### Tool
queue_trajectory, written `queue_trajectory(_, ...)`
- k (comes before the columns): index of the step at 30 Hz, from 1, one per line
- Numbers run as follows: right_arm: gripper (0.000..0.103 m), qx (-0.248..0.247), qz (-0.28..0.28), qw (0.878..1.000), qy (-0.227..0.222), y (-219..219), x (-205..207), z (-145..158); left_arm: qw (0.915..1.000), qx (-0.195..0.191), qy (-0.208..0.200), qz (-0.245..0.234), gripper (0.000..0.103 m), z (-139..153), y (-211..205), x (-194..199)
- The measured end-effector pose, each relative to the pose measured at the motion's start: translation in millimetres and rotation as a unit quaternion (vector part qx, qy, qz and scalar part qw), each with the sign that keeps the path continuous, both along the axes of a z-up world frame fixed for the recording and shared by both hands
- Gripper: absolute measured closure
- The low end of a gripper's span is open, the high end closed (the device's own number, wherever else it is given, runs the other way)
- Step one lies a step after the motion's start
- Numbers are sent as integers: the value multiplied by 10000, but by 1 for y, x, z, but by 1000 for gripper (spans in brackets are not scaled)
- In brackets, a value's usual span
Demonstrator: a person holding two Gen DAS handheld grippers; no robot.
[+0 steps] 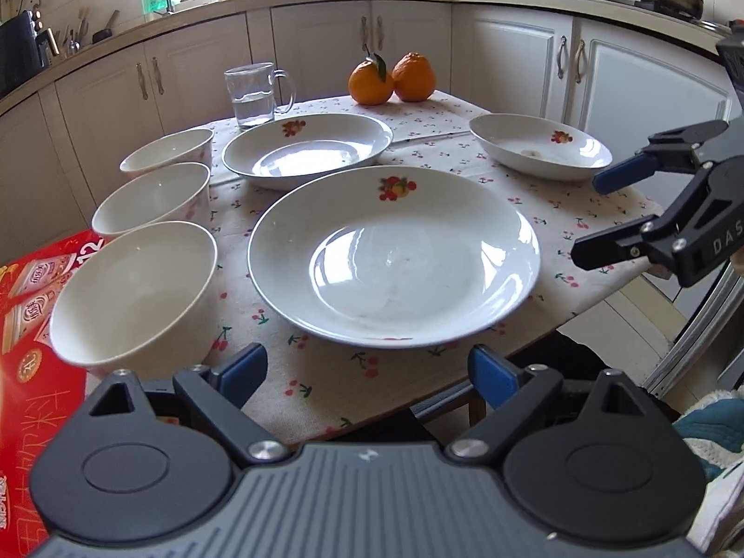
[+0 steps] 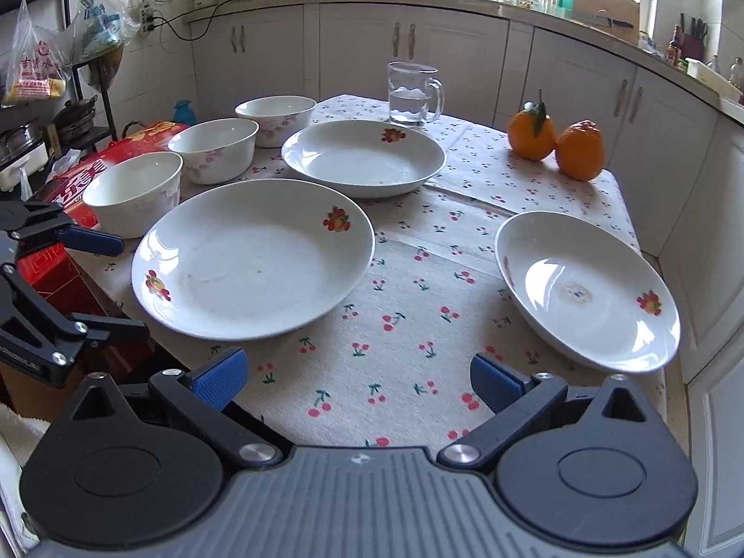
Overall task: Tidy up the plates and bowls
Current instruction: 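Withdraw the left gripper from the placed plate, then grasp the rim of the large white plate with the right gripper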
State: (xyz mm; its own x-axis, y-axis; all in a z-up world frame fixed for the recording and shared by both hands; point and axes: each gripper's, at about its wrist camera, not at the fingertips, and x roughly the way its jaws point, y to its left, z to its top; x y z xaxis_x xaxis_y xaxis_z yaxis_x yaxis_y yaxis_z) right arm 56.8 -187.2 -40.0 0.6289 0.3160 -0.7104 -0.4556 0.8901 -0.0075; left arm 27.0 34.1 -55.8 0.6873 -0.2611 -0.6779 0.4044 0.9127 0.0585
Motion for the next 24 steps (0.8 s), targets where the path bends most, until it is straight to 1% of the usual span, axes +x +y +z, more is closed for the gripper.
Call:
queue_trajectory(5,0,169,152,9995,202,5,17,-1,10000,50,14,-11,10,-8,-3,7)
queue_trajectory(11,0,333,431,9973,494,14,38,-7,9997,-188,108,-65,10,-11,-5,13)
queue_trajectory(14,0,412,516,9953,709,18,51,-14,9995,-269,162,-67,9,-12,-5,16)
queue_trajectory(16,0,520,586,9931,875,20,58,-18,9995,-252,155,-56,6,-12,-5,17)
queue_trajectory(20,0,681,723,9879,1188,23,72,-26,9995,-269,162,-62,5,-13,-5,18)
queue_trajectory(24,0,544,944,9868,1201,32,82,-28,9995,-279,151,-76,5,-13,-5,18)
